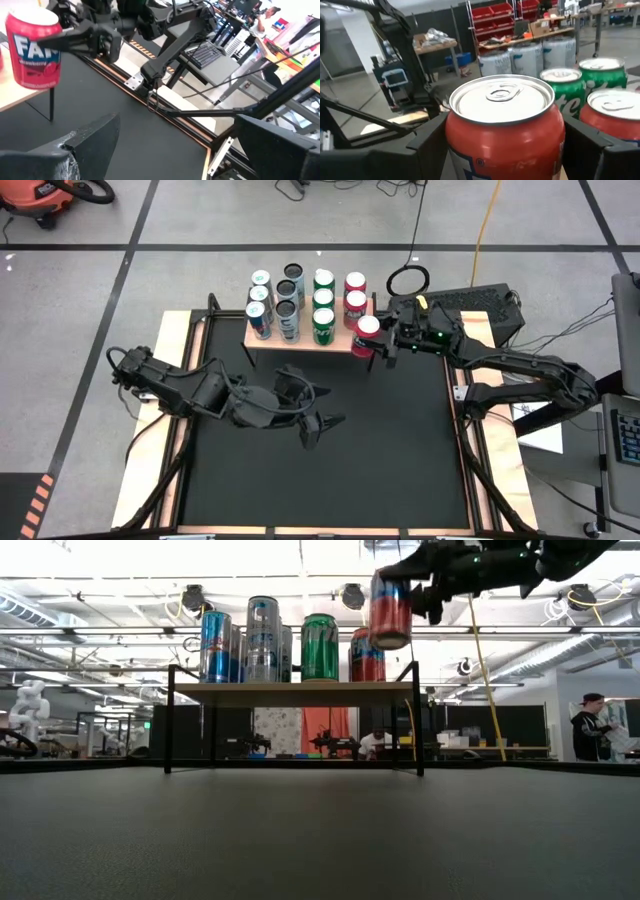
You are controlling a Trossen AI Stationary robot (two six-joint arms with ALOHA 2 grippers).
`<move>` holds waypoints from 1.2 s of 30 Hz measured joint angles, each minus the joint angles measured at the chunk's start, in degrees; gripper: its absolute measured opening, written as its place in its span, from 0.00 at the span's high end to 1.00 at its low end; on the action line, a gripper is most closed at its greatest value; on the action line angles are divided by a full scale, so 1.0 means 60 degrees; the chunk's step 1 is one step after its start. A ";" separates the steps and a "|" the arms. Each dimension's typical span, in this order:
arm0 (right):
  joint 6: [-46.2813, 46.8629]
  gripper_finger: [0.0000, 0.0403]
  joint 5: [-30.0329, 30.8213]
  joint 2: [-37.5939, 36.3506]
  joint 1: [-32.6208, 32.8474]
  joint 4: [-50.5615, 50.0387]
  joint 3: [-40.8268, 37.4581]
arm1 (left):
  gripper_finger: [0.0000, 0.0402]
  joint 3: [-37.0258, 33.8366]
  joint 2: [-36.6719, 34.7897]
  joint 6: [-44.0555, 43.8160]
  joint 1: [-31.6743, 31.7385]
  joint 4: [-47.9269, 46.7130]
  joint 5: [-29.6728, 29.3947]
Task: Place canned beverage on shelf
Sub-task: Put the orange soda can on the shelf
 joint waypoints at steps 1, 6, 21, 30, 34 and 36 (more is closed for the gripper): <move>-0.0038 0.31 0.0024 0.0098 0.0000 0.0009 0.0000 | 0.02 0.0000 0.0000 0.0002 0.0047 -0.0007 0.0004; -0.0108 0.31 0.0008 0.0563 0.0000 0.0234 -0.0011 | 0.02 0.0000 0.0000 0.0002 0.0156 -0.0039 0.0007; -0.1188 0.31 0.0030 0.1533 0.0000 0.1070 -0.0011 | 0.02 0.0000 0.0000 0.0211 0.0156 -0.0058 0.0007; -0.1834 0.31 0.0092 0.1815 -0.0152 0.1087 -0.0011 | 0.02 0.0000 0.0000 0.0253 0.0156 -0.0073 -0.0004; -0.1741 0.31 0.0097 0.1828 -0.0268 0.1049 -0.0011 | 0.02 0.0000 0.0000 0.0253 0.0156 -0.0076 -0.0011; -0.1743 0.31 0.0095 0.1824 -0.0338 0.1054 -0.0011 | 0.02 0.0000 0.0000 0.0267 0.0156 -0.0076 -0.0015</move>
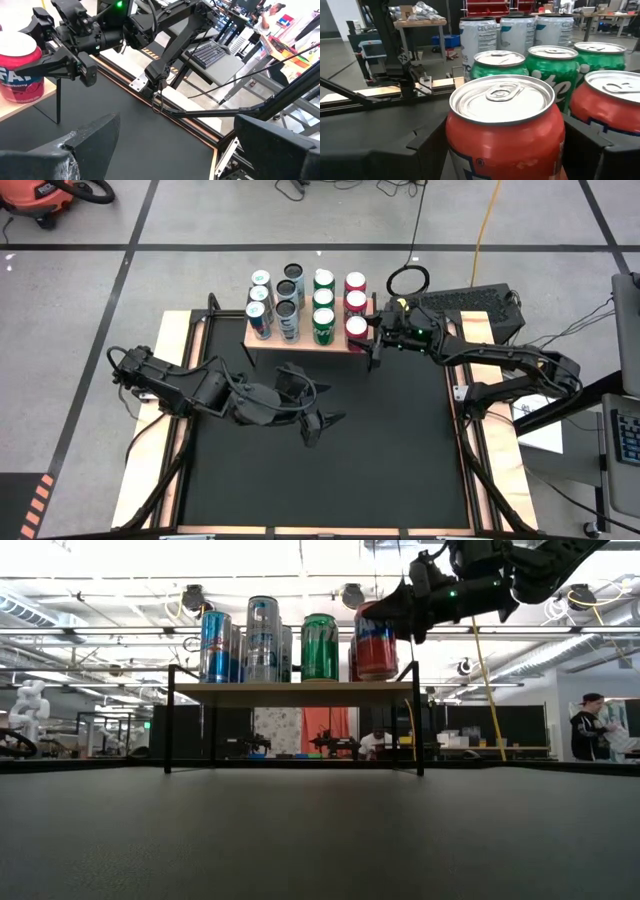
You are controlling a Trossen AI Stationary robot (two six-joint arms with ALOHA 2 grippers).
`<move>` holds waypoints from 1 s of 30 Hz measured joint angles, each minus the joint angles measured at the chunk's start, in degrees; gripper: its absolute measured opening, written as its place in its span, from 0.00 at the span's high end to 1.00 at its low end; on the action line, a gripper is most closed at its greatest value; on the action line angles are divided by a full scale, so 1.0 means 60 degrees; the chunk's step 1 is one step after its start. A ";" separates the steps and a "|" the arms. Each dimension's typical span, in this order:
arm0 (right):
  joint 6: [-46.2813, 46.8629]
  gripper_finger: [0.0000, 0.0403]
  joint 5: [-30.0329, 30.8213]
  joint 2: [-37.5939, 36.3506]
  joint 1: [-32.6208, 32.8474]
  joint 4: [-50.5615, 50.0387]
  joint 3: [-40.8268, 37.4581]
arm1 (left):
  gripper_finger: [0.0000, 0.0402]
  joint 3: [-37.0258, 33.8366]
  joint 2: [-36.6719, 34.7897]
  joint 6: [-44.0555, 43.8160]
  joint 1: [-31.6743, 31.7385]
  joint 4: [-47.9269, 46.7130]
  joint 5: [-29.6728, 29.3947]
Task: Place canned beverage on shelf
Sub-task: Put the orange soda can on the shelf
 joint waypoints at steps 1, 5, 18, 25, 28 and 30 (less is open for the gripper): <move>0.0000 0.31 -0.0004 0.0003 -0.0039 0.0000 0.0000 | 0.02 0.0000 0.0000 0.0058 0.0000 0.0000 -0.0006; 0.0000 0.31 -0.0006 0.0003 -0.0162 -0.0004 0.0000 | 0.02 0.0000 0.0000 0.0161 0.0000 0.0004 -0.0018; -0.0033 0.31 -0.0022 0.0003 -0.0274 -0.0086 0.0000 | 0.02 -0.0004 0.0000 0.0161 0.0010 0.0007 -0.0022; -0.0024 0.31 -0.0027 0.0003 -0.0278 -0.0094 0.0000 | 0.02 -0.0004 0.0000 0.0158 0.0011 0.0011 -0.0022; -0.0035 0.31 -0.0027 0.0003 -0.0278 -0.0095 0.0000 | 0.02 -0.0004 0.0000 0.0158 0.0011 0.0011 -0.0022; -0.0061 0.31 -0.0025 0.0003 -0.0278 -0.0141 0.0000 | 0.02 -0.0004 0.0000 0.0158 0.0011 0.0011 -0.0022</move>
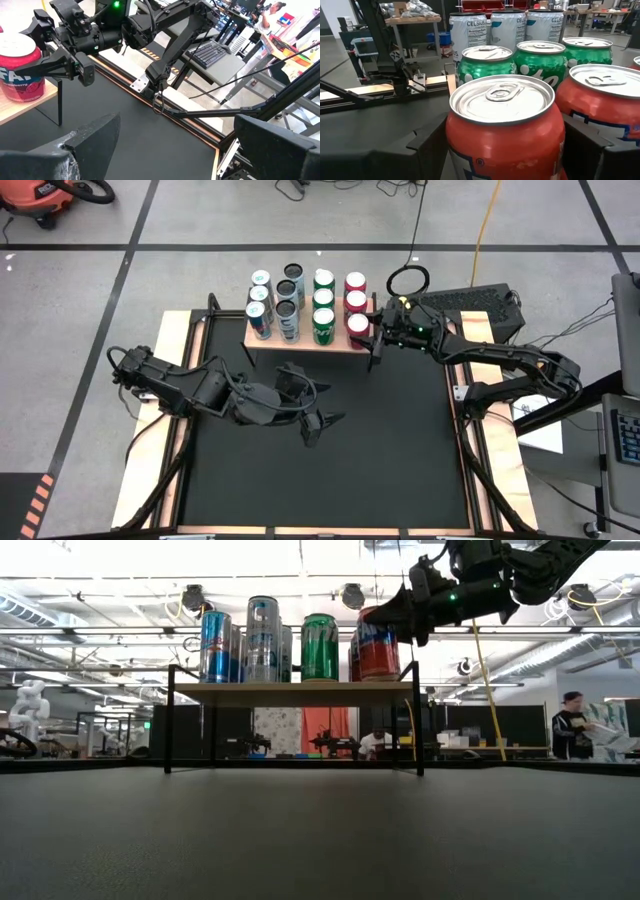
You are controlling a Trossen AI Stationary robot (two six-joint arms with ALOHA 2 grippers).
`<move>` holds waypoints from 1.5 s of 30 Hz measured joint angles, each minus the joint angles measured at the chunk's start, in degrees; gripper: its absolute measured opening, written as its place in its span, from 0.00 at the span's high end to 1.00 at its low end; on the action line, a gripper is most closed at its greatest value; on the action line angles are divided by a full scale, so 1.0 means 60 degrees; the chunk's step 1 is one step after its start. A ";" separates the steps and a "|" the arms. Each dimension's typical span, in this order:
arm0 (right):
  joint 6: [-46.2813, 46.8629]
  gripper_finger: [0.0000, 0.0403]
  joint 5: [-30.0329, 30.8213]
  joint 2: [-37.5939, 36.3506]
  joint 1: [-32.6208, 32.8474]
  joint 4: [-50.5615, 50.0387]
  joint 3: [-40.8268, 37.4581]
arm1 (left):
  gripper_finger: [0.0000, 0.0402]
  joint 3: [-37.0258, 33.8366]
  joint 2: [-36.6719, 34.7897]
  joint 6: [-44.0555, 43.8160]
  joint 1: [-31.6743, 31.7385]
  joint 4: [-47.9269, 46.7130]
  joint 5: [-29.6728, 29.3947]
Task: Place canned beverage on shelf
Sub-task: Put the orange soda can on the shelf
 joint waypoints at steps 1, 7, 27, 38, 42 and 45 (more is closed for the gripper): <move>-0.0007 0.31 -0.0004 0.0000 -0.0002 -0.0020 0.0000 | 0.02 0.0000 0.0000 0.0000 0.0000 0.0000 0.0000; -0.0012 0.31 -0.0004 -0.0004 -0.0015 -0.0089 0.0000 | 0.02 0.0000 0.0000 -0.0009 0.0000 0.0004 0.0000; 0.0090 0.31 -0.0011 0.0339 -0.0018 0.0279 0.0022 | 0.02 0.0000 0.0000 -0.0011 0.0000 0.0033 0.0000; 0.0099 0.31 -0.0017 0.0342 -0.0135 0.0240 0.0022 | 0.02 0.0000 0.0000 -0.0004 -0.0003 0.0029 0.0004; 0.0124 0.31 -0.0025 0.0343 -0.0197 0.0228 0.0022 | 0.02 0.0000 0.0000 -0.0004 0.0000 0.0029 0.0007; 0.0134 0.28 -0.0025 0.0346 -0.0200 0.0223 0.0022 | 0.02 0.0000 0.0000 0.0000 0.0000 0.0024 0.0011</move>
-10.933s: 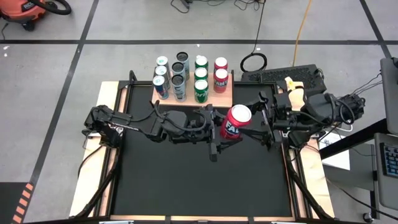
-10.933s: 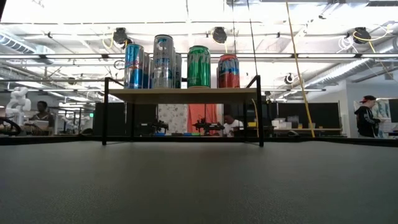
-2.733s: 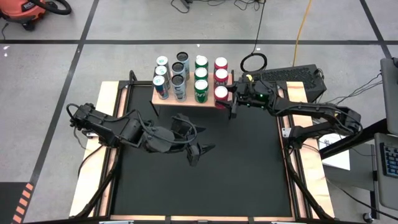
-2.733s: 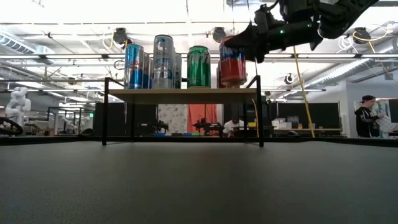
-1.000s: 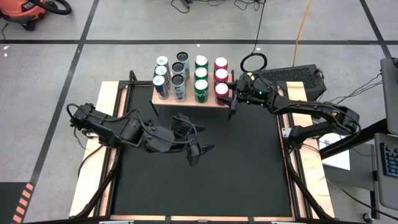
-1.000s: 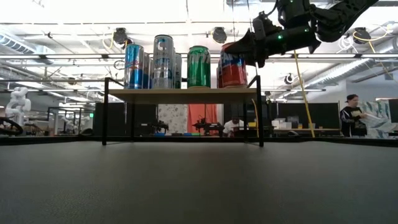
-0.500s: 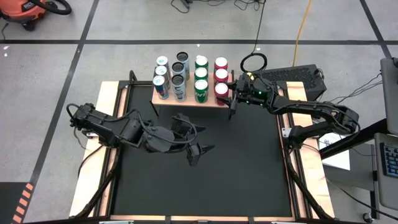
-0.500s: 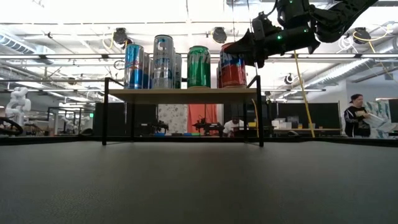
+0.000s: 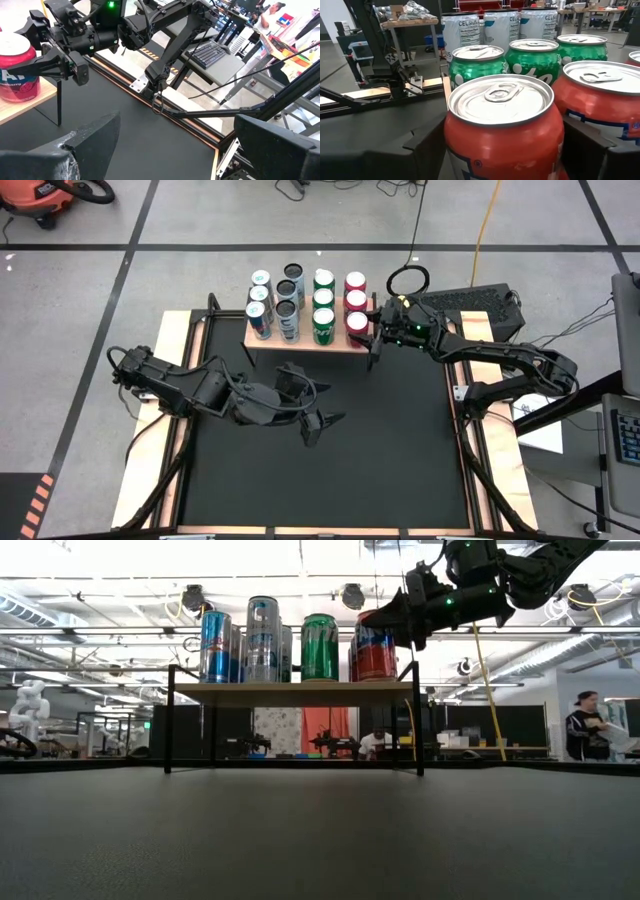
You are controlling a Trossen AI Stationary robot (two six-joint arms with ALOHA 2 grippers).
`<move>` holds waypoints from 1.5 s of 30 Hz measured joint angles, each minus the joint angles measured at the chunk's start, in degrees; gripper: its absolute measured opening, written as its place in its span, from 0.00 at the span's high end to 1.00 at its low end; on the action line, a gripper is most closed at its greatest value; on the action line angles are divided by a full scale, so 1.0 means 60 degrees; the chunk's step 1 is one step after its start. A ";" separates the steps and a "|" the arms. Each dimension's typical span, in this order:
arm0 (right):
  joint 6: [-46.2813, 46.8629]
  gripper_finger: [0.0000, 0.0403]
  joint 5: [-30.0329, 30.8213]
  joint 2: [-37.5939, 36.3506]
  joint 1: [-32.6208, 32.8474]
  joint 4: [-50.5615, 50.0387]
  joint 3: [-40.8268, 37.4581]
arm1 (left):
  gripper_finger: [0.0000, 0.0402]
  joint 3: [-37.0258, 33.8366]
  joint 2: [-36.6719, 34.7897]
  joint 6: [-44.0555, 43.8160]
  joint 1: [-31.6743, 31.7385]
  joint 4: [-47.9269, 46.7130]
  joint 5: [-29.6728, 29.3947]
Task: Place canned beverage on shelf
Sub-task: Put the orange soda can on the shelf
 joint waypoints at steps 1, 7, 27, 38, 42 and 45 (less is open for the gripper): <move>0.0024 0.27 0.0003 0.0000 0.0000 -0.0002 0.0000 | 0.02 0.0000 0.0000 0.0001 -0.0001 -0.0002 0.0004; 0.0138 0.21 0.0022 0.0000 0.0000 -0.0013 0.0000 | 0.02 0.0000 0.0000 0.0000 -0.0002 -0.0006 0.0040; 0.0415 0.13 -0.0043 -0.0026 0.0000 -0.0065 -0.0022 | 0.02 0.0000 0.0000 0.0000 -0.0004 -0.0010 0.0059; 0.0168 0.13 -0.0019 -0.0578 -0.0004 -0.1171 -0.0022 | 0.02 0.0000 0.0000 0.0016 -0.0011 -0.0021 0.0102; 0.0106 0.13 0.0007 -0.0763 -0.0004 -0.1532 -0.0022 | 0.02 0.0000 0.0000 0.0025 -0.0011 -0.0021 0.0106; 0.0066 0.13 0.0069 -0.0912 -0.0004 -0.1576 -0.0022 | 0.02 0.0000 0.0000 0.0056 -0.0011 -0.0019 0.0111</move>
